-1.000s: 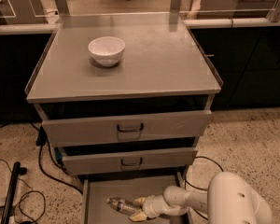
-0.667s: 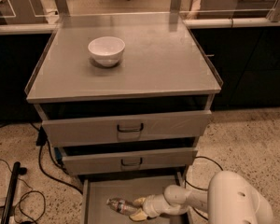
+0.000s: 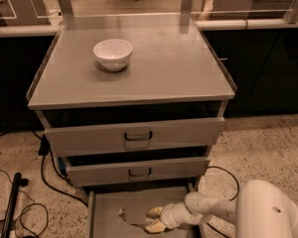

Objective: Pick water bottle from bottom drawer and place on counter

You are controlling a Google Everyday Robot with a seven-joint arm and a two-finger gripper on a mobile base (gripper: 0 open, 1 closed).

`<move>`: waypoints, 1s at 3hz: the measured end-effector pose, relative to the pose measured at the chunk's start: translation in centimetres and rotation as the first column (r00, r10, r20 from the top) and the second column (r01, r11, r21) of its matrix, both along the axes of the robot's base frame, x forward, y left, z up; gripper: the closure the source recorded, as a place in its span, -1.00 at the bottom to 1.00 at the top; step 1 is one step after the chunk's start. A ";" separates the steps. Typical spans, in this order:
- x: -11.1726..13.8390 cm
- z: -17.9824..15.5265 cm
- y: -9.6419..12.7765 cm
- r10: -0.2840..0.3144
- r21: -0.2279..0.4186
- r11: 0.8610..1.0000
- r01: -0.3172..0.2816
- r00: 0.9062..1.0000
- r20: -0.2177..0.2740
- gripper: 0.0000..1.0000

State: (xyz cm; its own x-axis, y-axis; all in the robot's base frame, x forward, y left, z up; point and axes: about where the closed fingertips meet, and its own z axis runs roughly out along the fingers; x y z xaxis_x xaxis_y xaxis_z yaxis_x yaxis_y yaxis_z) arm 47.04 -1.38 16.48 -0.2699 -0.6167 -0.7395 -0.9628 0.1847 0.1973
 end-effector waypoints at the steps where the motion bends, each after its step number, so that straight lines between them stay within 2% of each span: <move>1: -0.3 3.9 -2.9 -0.002 0.028 1.000 0.001 1.000 0.011 1.00; 2: -0.9 7.6 -5.9 -0.003 0.078 0.997 0.002 1.000 0.016 1.00; 3: -1.4 11.4 -7.5 0.017 0.098 0.995 -0.021 0.999 0.046 1.00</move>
Offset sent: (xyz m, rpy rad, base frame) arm -0.0111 -0.0888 0.1069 0.1149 -0.0211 -0.0101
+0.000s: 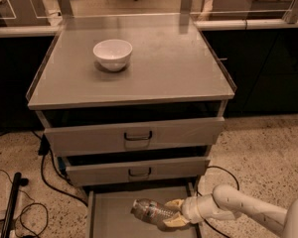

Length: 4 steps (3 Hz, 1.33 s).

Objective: Pick water bottle from bottom drawer and place on counter

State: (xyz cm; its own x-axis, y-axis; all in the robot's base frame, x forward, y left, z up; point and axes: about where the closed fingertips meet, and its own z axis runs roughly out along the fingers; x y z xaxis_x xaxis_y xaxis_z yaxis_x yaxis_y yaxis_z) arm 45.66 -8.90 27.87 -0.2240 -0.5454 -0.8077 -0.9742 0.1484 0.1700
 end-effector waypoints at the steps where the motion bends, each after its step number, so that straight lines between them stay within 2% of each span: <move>1: 0.5 3.9 -1.3 0.019 -0.019 1.000 -0.019 1.000 0.000 1.00; 3: 1.6 14.7 -5.4 0.026 -0.117 0.993 -0.020 0.998 0.053 1.00; 4: 1.6 21.3 -8.3 0.022 -0.131 0.991 -0.009 0.994 0.105 1.00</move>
Offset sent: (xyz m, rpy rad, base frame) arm 0.0279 -0.0596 0.1655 -0.1378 -0.0745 0.0366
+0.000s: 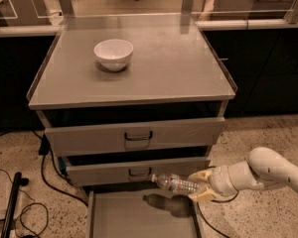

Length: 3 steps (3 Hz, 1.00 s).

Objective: Pick water bottle from bottom drawer and place on counter

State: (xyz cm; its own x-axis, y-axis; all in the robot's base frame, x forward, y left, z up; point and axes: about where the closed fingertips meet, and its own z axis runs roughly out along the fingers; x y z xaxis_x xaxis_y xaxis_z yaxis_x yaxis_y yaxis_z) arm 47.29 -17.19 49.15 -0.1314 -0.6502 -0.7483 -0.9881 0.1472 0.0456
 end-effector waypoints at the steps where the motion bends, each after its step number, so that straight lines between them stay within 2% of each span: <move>1: 0.0 0.0 0.0 0.000 0.000 1.000 0.000 1.000 0.000 1.00; 2: -0.1 0.3 0.1 0.004 -0.004 1.000 -0.004 1.000 0.007 1.00; 3: -0.6 3.1 0.3 0.031 -0.047 0.998 -0.028 0.997 0.067 1.00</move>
Offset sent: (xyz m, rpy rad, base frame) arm -0.0028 -0.0003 0.0194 -0.0256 -0.0410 0.0112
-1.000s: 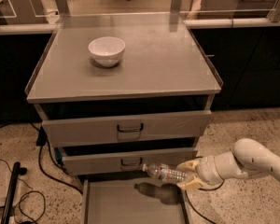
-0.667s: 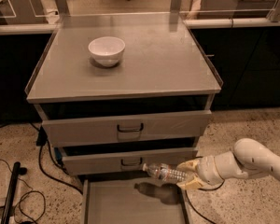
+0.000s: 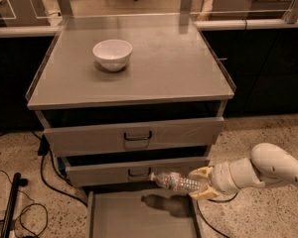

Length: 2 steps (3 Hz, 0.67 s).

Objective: Pick water bottle from bottom drawer and place on counter

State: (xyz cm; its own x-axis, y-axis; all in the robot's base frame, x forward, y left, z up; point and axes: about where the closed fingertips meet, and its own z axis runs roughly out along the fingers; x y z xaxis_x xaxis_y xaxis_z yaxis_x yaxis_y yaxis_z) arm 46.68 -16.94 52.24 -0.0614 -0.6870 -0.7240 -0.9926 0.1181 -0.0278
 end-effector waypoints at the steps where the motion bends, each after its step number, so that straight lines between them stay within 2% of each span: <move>1: -1.2 4.2 -0.7 0.011 -0.030 1.000 -0.008 0.997 0.082 1.00; 2: -2.5 8.2 -2.2 0.005 -0.025 1.000 -0.001 0.989 0.150 1.00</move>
Offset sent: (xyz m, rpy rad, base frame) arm -0.0412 -0.0459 0.1331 -0.0181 -0.2360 -0.0145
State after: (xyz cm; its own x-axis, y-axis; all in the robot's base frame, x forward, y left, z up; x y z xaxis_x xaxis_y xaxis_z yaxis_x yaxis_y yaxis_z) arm 44.20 -19.17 60.46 0.0487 -0.7045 -0.7080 -0.9773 0.1127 -0.1794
